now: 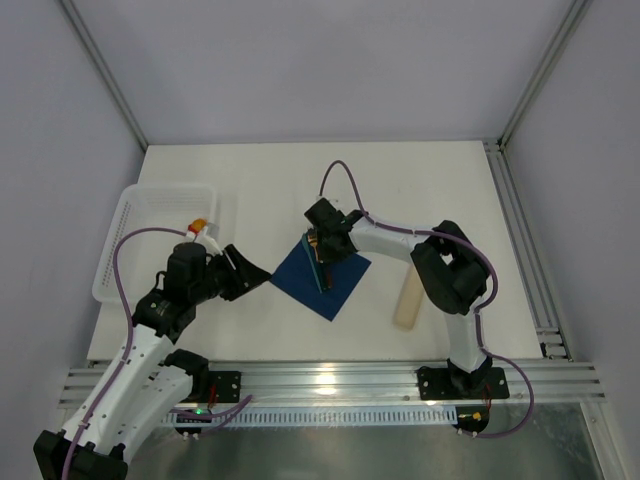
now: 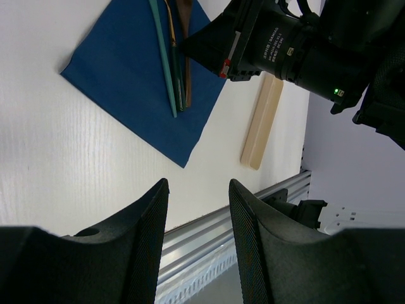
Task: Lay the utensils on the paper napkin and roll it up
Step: Adjust the utensils on the napkin, then roll the napkin at the center of the board.
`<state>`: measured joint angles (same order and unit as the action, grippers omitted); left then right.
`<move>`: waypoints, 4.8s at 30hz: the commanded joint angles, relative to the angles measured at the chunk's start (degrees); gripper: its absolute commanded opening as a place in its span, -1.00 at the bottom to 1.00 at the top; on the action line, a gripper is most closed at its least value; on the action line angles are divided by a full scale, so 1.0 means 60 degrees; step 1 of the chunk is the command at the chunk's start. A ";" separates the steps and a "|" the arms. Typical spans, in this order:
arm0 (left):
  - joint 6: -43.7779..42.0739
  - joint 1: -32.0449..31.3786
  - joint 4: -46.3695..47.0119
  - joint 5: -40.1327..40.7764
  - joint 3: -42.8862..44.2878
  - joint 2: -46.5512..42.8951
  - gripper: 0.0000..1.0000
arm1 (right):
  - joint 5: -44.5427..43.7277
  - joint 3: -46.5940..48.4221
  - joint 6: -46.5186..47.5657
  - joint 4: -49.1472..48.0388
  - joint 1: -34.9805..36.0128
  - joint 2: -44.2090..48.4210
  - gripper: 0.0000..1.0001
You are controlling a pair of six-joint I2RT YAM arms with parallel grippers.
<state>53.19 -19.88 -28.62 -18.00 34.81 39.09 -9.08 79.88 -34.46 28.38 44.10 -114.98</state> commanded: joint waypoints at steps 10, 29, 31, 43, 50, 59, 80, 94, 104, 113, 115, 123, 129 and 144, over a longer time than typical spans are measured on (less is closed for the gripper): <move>-0.0032 -0.0027 0.0127 -0.0150 0.0161 -0.0011 -0.09 | -0.0142 -0.0129 -0.0117 -0.0248 0.0063 0.0691 -0.74; 0.0349 -0.0070 0.1327 0.0026 0.0117 0.0764 -0.10 | 0.0398 -0.1252 0.0835 -0.0378 0.0208 0.2945 -0.07; 0.0378 -0.0114 0.1693 0.0187 0.0088 0.1099 -0.11 | 0.0561 -0.1811 0.0879 -0.0496 0.0326 0.3590 -0.07; 0.0862 -0.0993 0.4359 0.1109 0.0116 0.4440 -0.28 | 0.0869 -0.4844 0.1699 -0.0935 0.2083 0.6213 -0.02; 0.0627 -0.1037 0.4360 0.1316 0.0702 0.5480 -0.38 | 0.1572 -0.5403 0.1861 -0.2078 0.2332 0.5892 -0.19; 0.0818 -0.1052 0.5356 0.0788 0.0557 0.6741 -0.49 | 0.1177 -0.4876 0.2227 -0.1962 0.2538 0.4794 -0.20; 0.0759 -0.1052 0.5386 0.1008 0.0351 0.7108 -0.50 | -0.0039 -0.4509 0.2037 -0.1712 0.3094 0.3753 -0.31; 0.0818 -0.1067 0.5386 0.1066 0.0220 0.7167 -0.51 | -0.0493 -0.4597 0.1715 -0.1610 0.3564 0.3519 -0.42; 0.0818 -0.1067 0.5386 0.1008 0.0190 0.7152 -0.50 | -0.1137 -0.4480 0.1627 -0.1464 0.3593 0.3343 -0.54; 0.0818 -0.1067 0.5415 0.0993 0.0146 0.7181 -0.50 | -0.1402 -0.4275 0.1759 -0.1449 0.3593 0.3197 -0.56; 0.0818 -0.1081 0.5444 0.1008 0.0102 0.7167 -0.50 | -0.1358 -0.4216 0.1773 -0.1463 0.3593 0.3196 -0.62; 0.0818 -0.1081 0.5386 0.0993 0.0117 0.7020 -0.49 | -0.1358 -0.4128 0.1861 -0.1493 0.3593 0.3313 -0.93; 0.0789 -0.1081 0.5400 0.0905 0.0131 0.6918 -0.49 | -0.1460 -0.3953 0.1992 -0.1274 0.3593 0.3547 -0.92; 0.0453 -0.1462 0.4817 0.1518 0.0336 0.6391 -0.49 | -0.2294 -0.2987 0.2359 -0.0732 0.3593 0.3402 -0.93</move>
<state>57.93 -27.81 1.23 -11.84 35.70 80.16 -19.64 58.78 -21.28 23.44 65.43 -95.24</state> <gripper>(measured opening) 0.253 0.037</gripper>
